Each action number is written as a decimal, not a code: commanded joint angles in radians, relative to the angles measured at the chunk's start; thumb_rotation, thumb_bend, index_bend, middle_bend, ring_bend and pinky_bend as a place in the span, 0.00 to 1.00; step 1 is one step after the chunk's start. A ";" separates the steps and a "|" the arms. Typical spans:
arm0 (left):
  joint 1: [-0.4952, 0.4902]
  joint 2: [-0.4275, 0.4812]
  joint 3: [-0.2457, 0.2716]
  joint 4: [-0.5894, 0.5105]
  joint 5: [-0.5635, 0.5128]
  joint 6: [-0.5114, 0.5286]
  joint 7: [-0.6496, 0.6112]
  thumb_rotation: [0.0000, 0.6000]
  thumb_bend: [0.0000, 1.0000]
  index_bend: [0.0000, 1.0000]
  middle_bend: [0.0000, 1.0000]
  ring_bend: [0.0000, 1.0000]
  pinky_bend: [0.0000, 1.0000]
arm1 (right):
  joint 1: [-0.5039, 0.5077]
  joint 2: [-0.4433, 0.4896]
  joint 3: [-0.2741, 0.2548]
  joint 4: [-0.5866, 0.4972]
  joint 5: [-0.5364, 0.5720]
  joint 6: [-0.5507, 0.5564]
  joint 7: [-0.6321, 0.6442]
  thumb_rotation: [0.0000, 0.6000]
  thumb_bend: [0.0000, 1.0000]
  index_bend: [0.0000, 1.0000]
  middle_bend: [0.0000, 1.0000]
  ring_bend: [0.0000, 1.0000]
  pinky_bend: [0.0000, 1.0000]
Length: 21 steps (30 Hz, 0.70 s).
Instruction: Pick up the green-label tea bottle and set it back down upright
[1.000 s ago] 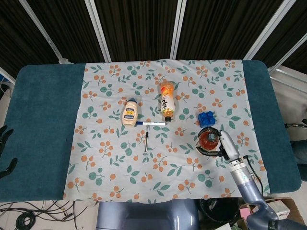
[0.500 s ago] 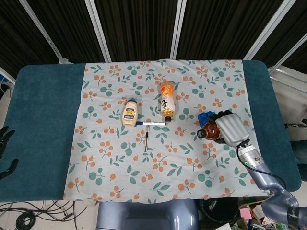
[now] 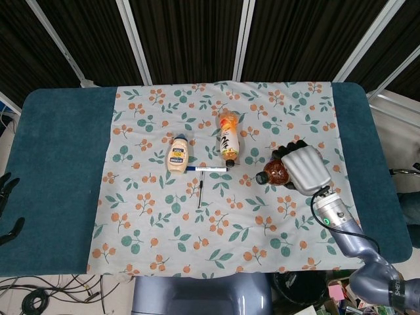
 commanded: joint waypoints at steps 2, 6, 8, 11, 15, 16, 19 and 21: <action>-0.001 0.000 0.000 0.001 0.001 -0.001 -0.002 1.00 0.37 0.07 0.00 0.00 0.05 | -0.070 -0.021 0.137 -0.165 -0.026 0.117 0.907 1.00 0.26 0.51 0.53 0.58 0.69; -0.001 -0.001 0.000 0.003 0.002 0.000 -0.002 1.00 0.37 0.07 0.00 0.00 0.05 | -0.099 0.028 0.156 -0.184 -0.052 0.083 1.233 1.00 0.26 0.51 0.52 0.58 0.68; 0.000 -0.001 0.000 0.003 0.003 0.001 -0.002 1.00 0.37 0.07 0.00 0.00 0.05 | -0.110 0.049 0.160 -0.188 -0.076 0.066 1.402 1.00 0.26 0.51 0.52 0.58 0.68; 0.000 -0.001 0.000 0.002 0.004 0.002 -0.001 1.00 0.37 0.07 0.00 0.00 0.05 | -0.121 0.073 0.167 -0.188 -0.115 0.049 1.660 1.00 0.25 0.51 0.52 0.58 0.67; -0.001 -0.002 0.000 0.003 0.003 0.001 0.000 1.00 0.37 0.07 0.00 0.00 0.05 | -0.132 0.093 0.165 -0.146 -0.183 0.054 1.989 1.00 0.26 0.51 0.52 0.58 0.67; -0.001 -0.002 0.000 0.003 0.002 0.001 -0.001 1.00 0.37 0.07 0.00 0.00 0.05 | -0.132 0.096 0.158 -0.129 -0.197 0.053 2.014 1.00 0.26 0.51 0.52 0.58 0.67; -0.001 -0.001 0.000 0.003 0.002 0.000 -0.002 1.00 0.37 0.07 0.00 0.00 0.05 | -0.120 0.106 0.115 -0.069 -0.240 0.026 1.950 1.00 0.26 0.51 0.52 0.58 0.67; -0.001 -0.001 0.000 0.003 0.002 0.000 -0.002 1.00 0.37 0.07 0.00 0.00 0.05 | -0.115 0.105 0.091 -0.049 -0.246 0.011 1.863 1.00 0.26 0.50 0.52 0.58 0.67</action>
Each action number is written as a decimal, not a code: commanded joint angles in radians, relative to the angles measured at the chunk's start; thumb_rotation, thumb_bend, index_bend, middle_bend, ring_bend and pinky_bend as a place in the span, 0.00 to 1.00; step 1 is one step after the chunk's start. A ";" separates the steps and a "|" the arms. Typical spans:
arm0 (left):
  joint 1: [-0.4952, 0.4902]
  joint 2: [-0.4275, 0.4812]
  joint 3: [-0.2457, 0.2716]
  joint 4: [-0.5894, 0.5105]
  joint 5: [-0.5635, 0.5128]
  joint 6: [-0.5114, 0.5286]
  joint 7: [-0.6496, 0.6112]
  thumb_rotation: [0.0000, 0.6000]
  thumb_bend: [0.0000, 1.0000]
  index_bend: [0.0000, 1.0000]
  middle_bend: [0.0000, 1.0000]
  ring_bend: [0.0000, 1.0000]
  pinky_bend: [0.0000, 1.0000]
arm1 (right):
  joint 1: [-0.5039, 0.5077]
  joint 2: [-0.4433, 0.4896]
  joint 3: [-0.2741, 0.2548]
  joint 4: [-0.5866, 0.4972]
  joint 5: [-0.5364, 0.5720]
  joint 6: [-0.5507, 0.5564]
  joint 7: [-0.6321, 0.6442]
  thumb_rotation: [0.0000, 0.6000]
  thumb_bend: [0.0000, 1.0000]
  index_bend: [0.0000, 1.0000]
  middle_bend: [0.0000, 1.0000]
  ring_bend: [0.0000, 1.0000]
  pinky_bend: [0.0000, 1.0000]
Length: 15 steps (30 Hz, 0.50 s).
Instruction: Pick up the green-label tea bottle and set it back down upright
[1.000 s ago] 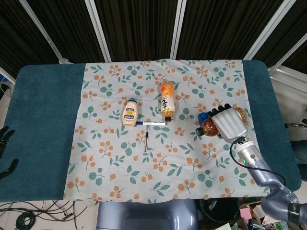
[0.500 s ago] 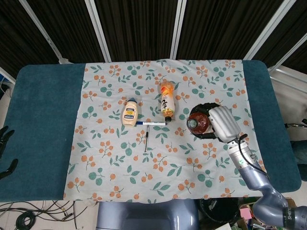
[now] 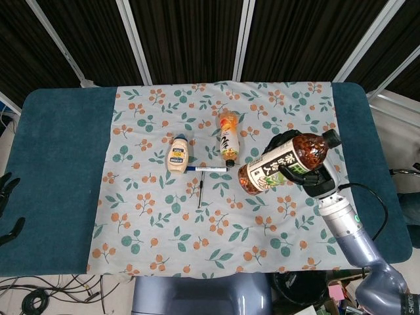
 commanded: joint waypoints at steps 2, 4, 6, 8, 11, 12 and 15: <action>0.000 0.000 -0.001 0.000 -0.001 0.000 -0.002 1.00 0.37 0.07 0.00 0.00 0.05 | -0.009 0.034 -0.064 0.098 -0.093 -0.057 -0.205 1.00 0.26 0.51 0.52 0.58 0.68; 0.000 0.000 0.000 0.002 -0.002 0.000 -0.002 1.00 0.37 0.07 0.00 0.00 0.05 | -0.006 0.016 -0.083 0.126 -0.052 -0.068 -0.409 1.00 0.26 0.51 0.52 0.58 0.68; 0.000 0.000 0.000 0.002 -0.002 -0.001 -0.001 1.00 0.37 0.07 0.00 0.00 0.05 | -0.002 -0.010 -0.103 0.158 -0.002 -0.070 -0.662 1.00 0.26 0.51 0.52 0.58 0.67; 0.000 -0.001 0.000 0.002 -0.002 -0.001 0.000 1.00 0.37 0.07 0.00 0.00 0.05 | 0.001 -0.046 -0.121 0.189 0.045 -0.047 -0.935 1.00 0.26 0.51 0.52 0.58 0.67; 0.000 -0.001 0.000 0.000 -0.002 -0.001 0.002 1.00 0.37 0.07 0.00 0.00 0.05 | 0.007 -0.097 -0.143 0.219 0.098 0.000 -1.273 1.00 0.26 0.51 0.52 0.58 0.66; 0.000 -0.001 0.000 0.000 -0.003 -0.001 0.003 1.00 0.37 0.07 0.00 0.00 0.05 | 0.009 -0.108 -0.149 0.225 0.112 0.009 -1.353 1.00 0.26 0.51 0.52 0.58 0.66; 0.000 -0.001 -0.001 0.000 -0.004 -0.001 0.003 1.00 0.37 0.07 0.00 0.00 0.05 | 0.019 -0.128 -0.167 0.230 0.162 0.022 -1.568 1.00 0.26 0.51 0.51 0.58 0.65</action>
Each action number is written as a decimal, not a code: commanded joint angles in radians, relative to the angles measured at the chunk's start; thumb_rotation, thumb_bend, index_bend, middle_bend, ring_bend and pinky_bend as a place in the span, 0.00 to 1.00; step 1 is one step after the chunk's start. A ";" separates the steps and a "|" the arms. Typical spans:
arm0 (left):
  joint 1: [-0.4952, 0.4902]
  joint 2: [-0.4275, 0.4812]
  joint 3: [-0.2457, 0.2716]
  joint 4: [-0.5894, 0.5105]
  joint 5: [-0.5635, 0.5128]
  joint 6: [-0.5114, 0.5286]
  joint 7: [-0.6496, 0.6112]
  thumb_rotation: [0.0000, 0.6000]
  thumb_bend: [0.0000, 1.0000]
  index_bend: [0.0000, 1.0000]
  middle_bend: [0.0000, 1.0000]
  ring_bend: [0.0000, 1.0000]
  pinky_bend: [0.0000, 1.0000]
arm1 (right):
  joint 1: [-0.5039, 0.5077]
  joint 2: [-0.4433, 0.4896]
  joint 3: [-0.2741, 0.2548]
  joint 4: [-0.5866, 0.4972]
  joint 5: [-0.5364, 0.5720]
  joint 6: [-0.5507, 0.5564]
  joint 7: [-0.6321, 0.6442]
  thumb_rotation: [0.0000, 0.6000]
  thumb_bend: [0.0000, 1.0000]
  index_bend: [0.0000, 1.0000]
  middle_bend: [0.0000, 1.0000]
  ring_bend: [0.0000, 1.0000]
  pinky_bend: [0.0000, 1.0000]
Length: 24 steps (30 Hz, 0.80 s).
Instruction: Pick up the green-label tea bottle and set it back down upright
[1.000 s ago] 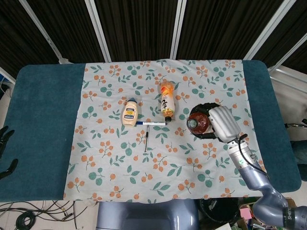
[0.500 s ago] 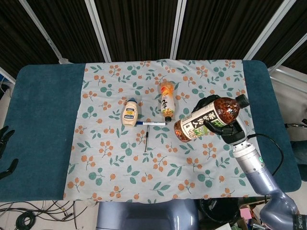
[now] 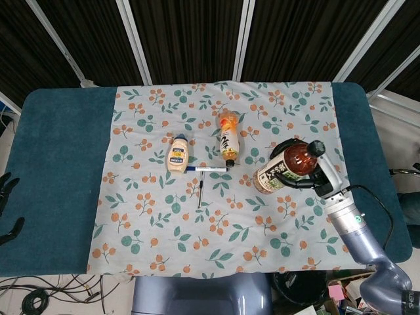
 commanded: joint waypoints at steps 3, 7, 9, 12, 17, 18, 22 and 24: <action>0.000 0.000 0.000 0.001 -0.001 -0.001 -0.001 1.00 0.37 0.07 0.00 0.00 0.05 | 0.030 -0.106 -0.106 0.121 0.170 0.051 -1.190 1.00 0.26 0.51 0.51 0.57 0.65; 0.000 0.002 -0.001 -0.001 -0.003 -0.001 -0.003 1.00 0.37 0.07 0.00 0.00 0.05 | 0.046 -0.117 -0.123 0.138 0.173 0.079 -1.366 1.00 0.26 0.51 0.51 0.57 0.65; 0.000 0.002 -0.001 -0.001 -0.003 -0.001 -0.004 1.00 0.37 0.07 0.00 0.00 0.05 | 0.053 -0.124 -0.128 0.148 0.159 0.101 -1.436 1.00 0.26 0.51 0.51 0.57 0.65; 0.000 0.002 -0.001 0.000 -0.004 -0.001 -0.004 1.00 0.37 0.07 0.00 0.00 0.05 | 0.058 -0.134 -0.132 0.154 0.128 0.140 -1.508 1.00 0.26 0.51 0.51 0.57 0.64; -0.001 0.004 -0.002 -0.001 -0.006 -0.004 -0.005 1.00 0.37 0.07 0.00 0.00 0.05 | 0.048 -0.147 -0.116 0.095 0.080 0.208 -1.448 1.00 0.25 0.51 0.51 0.57 0.64; 0.000 0.004 -0.002 -0.001 -0.006 -0.003 -0.005 1.00 0.37 0.07 0.00 0.00 0.05 | 0.042 -0.150 -0.107 0.062 0.088 0.211 -1.382 1.00 0.25 0.51 0.51 0.57 0.64; 0.000 0.004 -0.001 -0.001 -0.006 -0.004 -0.006 1.00 0.37 0.07 0.00 0.00 0.05 | 0.009 -0.121 -0.039 -0.148 0.187 0.140 -0.890 1.00 0.26 0.51 0.52 0.57 0.64; 0.000 0.004 -0.002 -0.002 -0.007 -0.003 -0.007 1.00 0.37 0.07 0.00 0.00 0.05 | -0.013 -0.061 0.023 -0.250 0.239 0.048 -0.526 1.00 0.25 0.51 0.52 0.58 0.64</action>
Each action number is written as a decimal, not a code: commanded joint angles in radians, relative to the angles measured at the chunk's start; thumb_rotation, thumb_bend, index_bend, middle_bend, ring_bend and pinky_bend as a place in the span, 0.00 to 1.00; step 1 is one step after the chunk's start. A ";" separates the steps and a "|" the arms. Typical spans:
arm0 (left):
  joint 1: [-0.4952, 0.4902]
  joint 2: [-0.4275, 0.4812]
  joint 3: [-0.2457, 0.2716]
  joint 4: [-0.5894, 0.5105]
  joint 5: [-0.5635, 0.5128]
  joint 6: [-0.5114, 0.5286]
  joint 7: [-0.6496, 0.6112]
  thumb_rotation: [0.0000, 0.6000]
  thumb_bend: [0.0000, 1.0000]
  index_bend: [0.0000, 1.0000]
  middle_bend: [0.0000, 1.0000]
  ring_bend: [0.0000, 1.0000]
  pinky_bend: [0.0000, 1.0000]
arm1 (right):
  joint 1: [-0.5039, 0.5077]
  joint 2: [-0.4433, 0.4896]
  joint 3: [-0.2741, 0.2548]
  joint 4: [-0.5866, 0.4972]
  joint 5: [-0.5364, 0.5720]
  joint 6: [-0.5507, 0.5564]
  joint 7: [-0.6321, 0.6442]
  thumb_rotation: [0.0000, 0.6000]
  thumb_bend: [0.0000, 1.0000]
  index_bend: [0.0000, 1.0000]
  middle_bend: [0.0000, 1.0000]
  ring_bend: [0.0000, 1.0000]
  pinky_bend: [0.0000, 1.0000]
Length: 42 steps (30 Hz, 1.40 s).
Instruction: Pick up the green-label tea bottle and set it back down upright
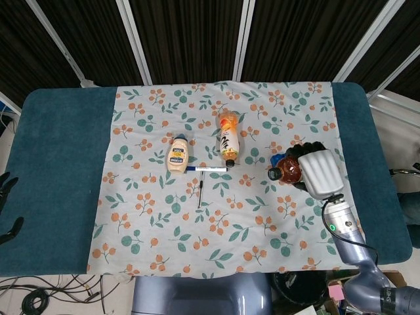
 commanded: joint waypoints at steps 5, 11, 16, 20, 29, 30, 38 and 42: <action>0.000 0.001 0.000 0.000 -0.003 -0.003 -0.002 1.00 0.37 0.07 0.00 0.00 0.05 | -0.114 0.191 0.152 -0.240 -0.020 -0.253 1.396 1.00 0.26 0.51 0.52 0.58 0.64; 0.000 -0.001 0.000 0.000 -0.003 -0.002 0.001 1.00 0.37 0.07 0.00 0.00 0.07 | -0.134 0.176 0.113 -0.154 -0.114 -0.219 1.507 1.00 0.26 0.51 0.52 0.58 0.64; -0.001 -0.001 -0.001 0.000 -0.007 -0.005 0.004 1.00 0.37 0.07 0.00 0.00 0.07 | -0.144 0.132 0.080 -0.107 -0.118 -0.180 1.488 1.00 0.26 0.50 0.52 0.58 0.62; -0.001 -0.001 -0.001 0.000 -0.007 -0.005 0.005 1.00 0.37 0.07 0.00 0.00 0.07 | -0.157 0.086 0.041 -0.065 -0.119 -0.152 1.460 1.00 0.26 0.51 0.52 0.58 0.62; -0.001 -0.001 -0.001 0.001 -0.006 -0.005 0.005 1.00 0.37 0.07 0.00 0.00 0.07 | -0.173 -0.069 -0.053 0.069 -0.126 -0.087 1.217 1.00 0.26 0.51 0.52 0.58 0.62; -0.001 -0.001 -0.001 0.001 -0.007 -0.005 0.005 1.00 0.37 0.07 0.00 0.00 0.07 | -0.174 -0.090 -0.062 0.084 -0.122 -0.083 1.199 1.00 0.26 0.51 0.52 0.58 0.62; -0.002 -0.001 -0.002 0.002 -0.008 -0.008 0.005 1.00 0.37 0.07 0.00 0.00 0.07 | -0.162 -0.231 -0.090 0.210 -0.090 -0.079 1.115 1.00 0.26 0.51 0.51 0.58 0.62; -0.002 0.001 0.000 0.002 -0.006 -0.009 0.006 1.00 0.37 0.07 0.00 0.00 0.07 | -0.151 -0.302 -0.081 0.287 -0.057 -0.085 1.104 1.00 0.26 0.51 0.51 0.58 0.62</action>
